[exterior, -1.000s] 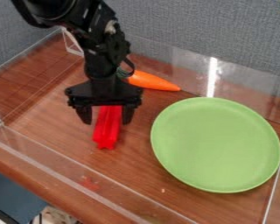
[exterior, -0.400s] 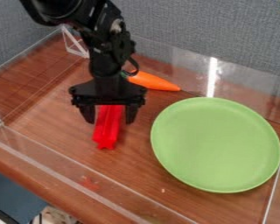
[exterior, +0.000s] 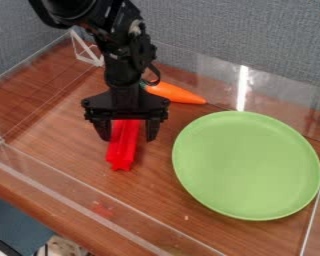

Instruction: Put the red object on the green plate

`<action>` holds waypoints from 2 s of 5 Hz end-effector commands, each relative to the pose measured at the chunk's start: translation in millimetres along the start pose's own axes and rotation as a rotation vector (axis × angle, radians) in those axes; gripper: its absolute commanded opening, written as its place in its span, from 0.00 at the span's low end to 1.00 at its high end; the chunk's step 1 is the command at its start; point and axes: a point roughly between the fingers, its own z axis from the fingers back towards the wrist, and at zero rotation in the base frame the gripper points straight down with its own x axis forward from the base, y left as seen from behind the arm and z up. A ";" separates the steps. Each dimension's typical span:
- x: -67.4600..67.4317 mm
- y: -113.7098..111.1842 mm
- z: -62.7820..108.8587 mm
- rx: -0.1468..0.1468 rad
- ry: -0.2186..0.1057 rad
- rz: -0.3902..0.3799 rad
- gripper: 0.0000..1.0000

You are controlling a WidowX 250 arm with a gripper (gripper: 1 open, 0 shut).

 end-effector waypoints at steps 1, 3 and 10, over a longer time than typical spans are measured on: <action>11.4 0.7 8.0 -0.015 -0.028 0.026 1.00; 12.6 5.2 8.3 -0.017 -0.012 0.051 1.00; 12.5 -1.8 16.1 -0.015 -0.012 0.059 0.00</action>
